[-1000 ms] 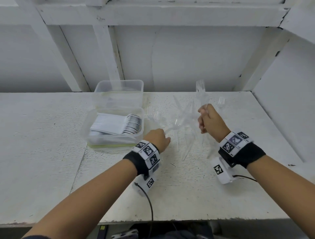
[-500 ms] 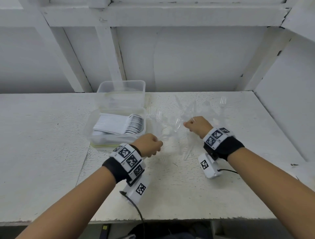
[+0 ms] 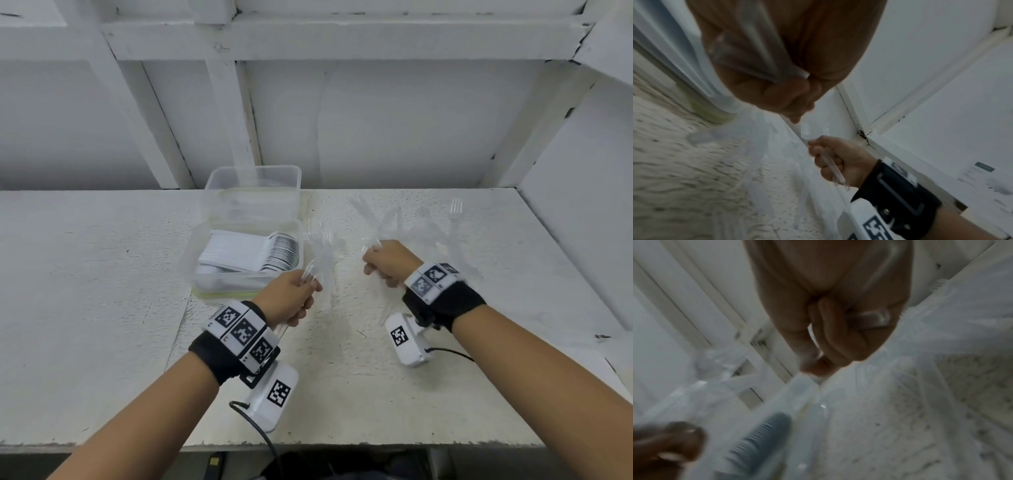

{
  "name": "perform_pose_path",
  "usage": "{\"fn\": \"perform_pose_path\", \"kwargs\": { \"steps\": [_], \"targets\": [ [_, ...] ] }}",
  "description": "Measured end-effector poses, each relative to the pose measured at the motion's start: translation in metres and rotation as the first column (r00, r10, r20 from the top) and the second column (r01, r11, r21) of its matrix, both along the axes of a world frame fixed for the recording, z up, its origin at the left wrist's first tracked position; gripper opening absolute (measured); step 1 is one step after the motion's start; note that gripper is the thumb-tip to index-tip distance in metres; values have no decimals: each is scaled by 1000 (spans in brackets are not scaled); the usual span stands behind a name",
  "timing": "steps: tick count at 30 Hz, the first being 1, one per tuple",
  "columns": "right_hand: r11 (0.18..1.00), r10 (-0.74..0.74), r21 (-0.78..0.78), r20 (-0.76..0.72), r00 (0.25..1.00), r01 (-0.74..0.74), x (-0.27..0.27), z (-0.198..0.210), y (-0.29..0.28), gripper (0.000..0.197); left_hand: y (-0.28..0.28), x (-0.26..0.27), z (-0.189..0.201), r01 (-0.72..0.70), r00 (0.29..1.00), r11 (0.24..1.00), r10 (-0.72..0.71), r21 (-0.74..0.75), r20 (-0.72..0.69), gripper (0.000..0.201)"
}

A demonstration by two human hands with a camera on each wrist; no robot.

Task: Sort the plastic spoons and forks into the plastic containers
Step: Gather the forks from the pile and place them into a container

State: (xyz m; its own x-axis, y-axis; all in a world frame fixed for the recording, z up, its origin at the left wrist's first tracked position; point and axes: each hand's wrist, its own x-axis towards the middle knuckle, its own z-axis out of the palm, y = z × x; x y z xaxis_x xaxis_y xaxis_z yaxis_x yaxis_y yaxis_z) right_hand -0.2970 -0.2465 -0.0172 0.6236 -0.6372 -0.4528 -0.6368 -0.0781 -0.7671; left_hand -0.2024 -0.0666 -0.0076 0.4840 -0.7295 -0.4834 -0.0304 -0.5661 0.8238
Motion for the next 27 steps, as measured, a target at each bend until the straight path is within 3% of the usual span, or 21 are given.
{"fn": "perform_pose_path", "kwargs": {
  "steps": [3, 6, 11, 17, 24, 27],
  "targets": [
    [994, -102, 57, 219, 970, 92, -16, 17, 11, 9, -8, -4, 4, -20, 999, 997, 23, -70, 29, 18],
    [983, -180, 93, 298, 937, 159, -23, 21, 29, 18, -18, -10, 8, -9, 998, 992, 16, -126, 54, 19],
    [969, -242, 137, 343, 907, 207, -20, 19, 46, 31, -30, -20, 9, 12, 994, 987, 5, -161, 109, 54],
    [925, -371, 248, 410, 833, 290, -22, 22, 47, 21, -32, -20, 6, 82, 993, 986, -69, -142, 91, 35],
    [931, -364, 192, 446, 818, 310, -16, 28, 51, 32, -29, -18, 9, 146, 989, 975, -140, -168, 49, 30],
    [956, -277, 48, 461, 843, 289, -12, 28, 55, 36, -27, -17, 10, 193, 978, 970, -178, -150, 109, 36]
  ]
}}
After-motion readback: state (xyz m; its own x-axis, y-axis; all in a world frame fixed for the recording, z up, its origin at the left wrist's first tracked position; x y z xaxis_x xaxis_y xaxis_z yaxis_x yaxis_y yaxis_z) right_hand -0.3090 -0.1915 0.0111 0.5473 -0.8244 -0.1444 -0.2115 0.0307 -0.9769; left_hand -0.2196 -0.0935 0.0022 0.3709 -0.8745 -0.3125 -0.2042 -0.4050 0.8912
